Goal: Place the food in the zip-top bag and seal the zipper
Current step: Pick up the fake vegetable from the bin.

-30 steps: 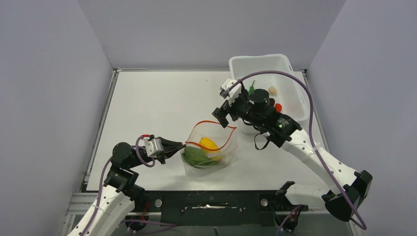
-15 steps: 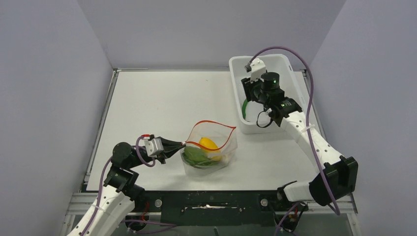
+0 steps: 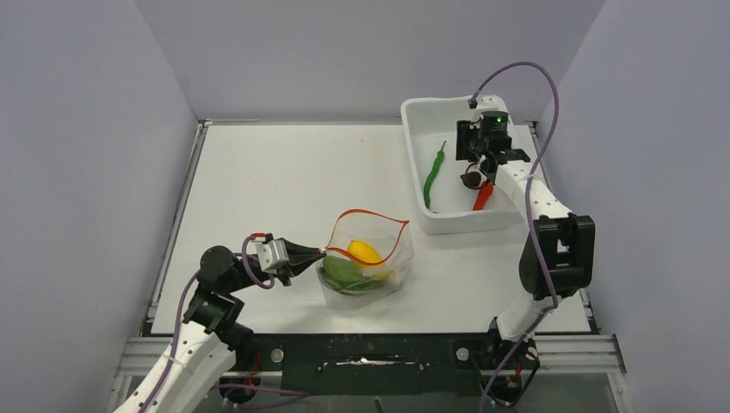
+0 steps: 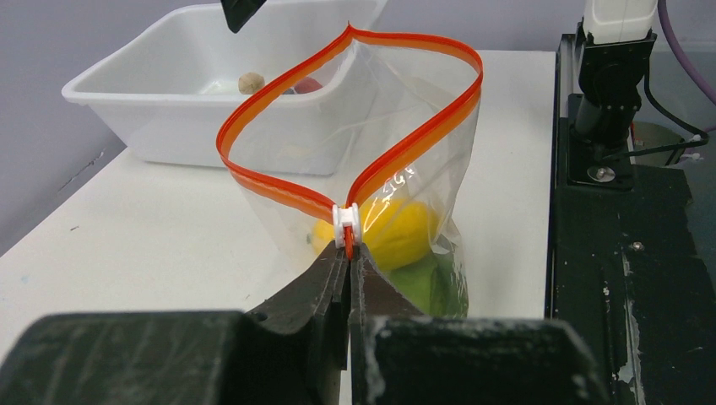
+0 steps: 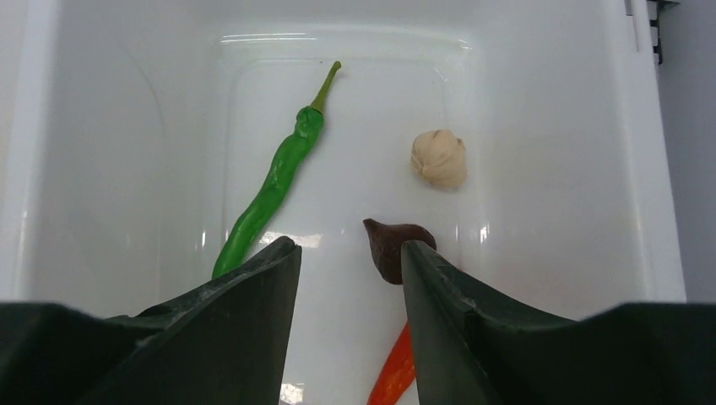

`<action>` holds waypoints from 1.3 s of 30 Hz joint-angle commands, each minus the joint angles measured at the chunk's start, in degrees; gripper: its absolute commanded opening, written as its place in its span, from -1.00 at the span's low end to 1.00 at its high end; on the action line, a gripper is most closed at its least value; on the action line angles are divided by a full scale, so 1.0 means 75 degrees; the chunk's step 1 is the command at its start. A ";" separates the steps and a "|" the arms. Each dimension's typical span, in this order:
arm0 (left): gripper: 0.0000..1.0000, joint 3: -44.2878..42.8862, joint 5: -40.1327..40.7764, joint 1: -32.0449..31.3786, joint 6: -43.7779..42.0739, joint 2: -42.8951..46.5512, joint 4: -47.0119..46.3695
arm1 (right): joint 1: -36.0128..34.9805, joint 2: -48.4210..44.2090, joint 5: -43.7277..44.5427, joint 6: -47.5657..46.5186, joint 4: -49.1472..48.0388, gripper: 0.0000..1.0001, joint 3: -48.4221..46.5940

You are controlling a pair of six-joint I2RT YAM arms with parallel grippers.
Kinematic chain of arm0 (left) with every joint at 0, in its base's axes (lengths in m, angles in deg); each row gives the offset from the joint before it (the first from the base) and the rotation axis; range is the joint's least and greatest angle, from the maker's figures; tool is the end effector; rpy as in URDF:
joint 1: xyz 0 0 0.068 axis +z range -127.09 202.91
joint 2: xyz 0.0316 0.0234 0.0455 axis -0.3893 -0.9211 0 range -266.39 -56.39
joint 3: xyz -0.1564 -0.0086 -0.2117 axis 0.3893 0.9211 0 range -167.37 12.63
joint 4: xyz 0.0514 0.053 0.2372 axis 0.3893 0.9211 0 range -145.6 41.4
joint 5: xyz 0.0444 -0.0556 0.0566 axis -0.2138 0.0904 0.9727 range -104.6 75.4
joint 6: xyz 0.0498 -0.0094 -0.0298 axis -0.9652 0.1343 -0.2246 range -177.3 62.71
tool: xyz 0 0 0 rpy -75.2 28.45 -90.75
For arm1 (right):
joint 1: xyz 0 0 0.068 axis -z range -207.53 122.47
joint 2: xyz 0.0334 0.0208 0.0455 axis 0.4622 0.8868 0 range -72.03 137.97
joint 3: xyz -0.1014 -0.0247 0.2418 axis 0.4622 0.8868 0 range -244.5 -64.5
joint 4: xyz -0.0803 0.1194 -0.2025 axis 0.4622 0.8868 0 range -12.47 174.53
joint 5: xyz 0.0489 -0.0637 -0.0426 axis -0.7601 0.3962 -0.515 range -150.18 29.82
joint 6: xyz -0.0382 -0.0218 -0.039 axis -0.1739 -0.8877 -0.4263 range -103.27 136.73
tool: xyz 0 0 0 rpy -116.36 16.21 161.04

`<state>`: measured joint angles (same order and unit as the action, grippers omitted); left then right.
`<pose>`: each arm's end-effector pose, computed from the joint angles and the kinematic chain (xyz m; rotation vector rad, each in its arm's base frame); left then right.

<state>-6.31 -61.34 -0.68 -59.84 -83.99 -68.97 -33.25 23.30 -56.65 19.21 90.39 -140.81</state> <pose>0.1113 -0.0825 0.2643 0.9790 1.2438 -0.8929 0.3789 0.0353 0.2865 -0.0237 2.1260 0.0193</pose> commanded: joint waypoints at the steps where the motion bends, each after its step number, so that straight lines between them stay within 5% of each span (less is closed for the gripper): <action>1: -1.00 -0.0164 0.0045 -0.0018 -0.0253 -0.0025 -0.0001 | -0.0012 0.0710 -0.0096 0.0813 -0.0674 -0.03 -0.0721; 18: -1.00 -0.0192 -0.0106 -0.0003 -0.0310 -0.0096 -0.0058 | -0.0152 0.3164 0.0004 0.2266 -0.2291 0.07 -0.1597; 39: -1.00 -0.0169 -0.0122 0.0020 -0.0358 -0.0048 -0.0051 | -0.0508 0.5257 0.1626 0.2062 -0.1541 -0.03 -0.3340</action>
<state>-6.31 -61.67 -0.62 -61.57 -84.16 -68.14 -37.14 61.90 -49.50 34.94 78.50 -163.30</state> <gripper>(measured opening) 0.009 0.507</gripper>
